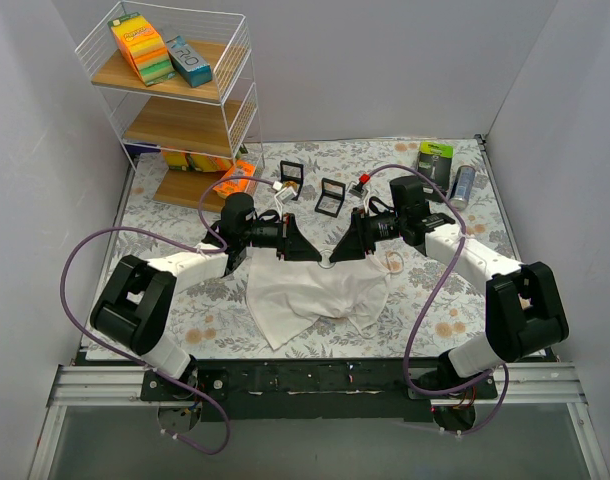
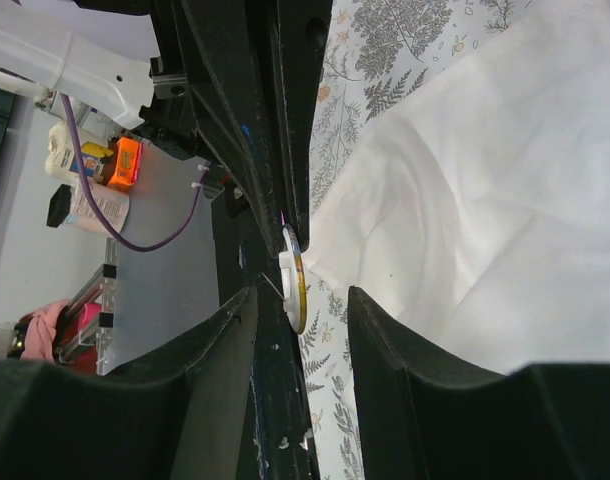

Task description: Remove the brooch from the garment

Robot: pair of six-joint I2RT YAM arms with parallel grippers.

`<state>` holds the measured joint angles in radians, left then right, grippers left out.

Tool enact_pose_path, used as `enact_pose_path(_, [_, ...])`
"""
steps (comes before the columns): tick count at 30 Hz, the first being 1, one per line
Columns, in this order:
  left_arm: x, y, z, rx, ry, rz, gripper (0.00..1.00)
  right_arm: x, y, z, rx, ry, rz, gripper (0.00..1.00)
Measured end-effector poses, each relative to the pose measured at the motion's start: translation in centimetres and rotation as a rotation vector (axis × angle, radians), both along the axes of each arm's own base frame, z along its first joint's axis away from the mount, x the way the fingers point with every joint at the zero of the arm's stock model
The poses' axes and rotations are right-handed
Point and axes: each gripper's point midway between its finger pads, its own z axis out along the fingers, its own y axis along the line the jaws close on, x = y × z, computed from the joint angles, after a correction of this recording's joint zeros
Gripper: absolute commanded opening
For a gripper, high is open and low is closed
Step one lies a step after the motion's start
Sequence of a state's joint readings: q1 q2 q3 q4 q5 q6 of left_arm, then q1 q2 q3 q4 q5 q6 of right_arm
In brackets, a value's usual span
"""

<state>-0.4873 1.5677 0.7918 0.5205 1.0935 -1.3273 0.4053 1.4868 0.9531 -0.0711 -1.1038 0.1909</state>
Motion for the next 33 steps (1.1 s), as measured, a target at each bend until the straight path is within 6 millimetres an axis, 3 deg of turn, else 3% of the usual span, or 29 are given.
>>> enact_pose_path(33, [0.07,-0.12,-0.1,0.0,0.013,-0.009,0.0,0.17,0.15,-0.08,0.0,-0.021,-0.002,0.37])
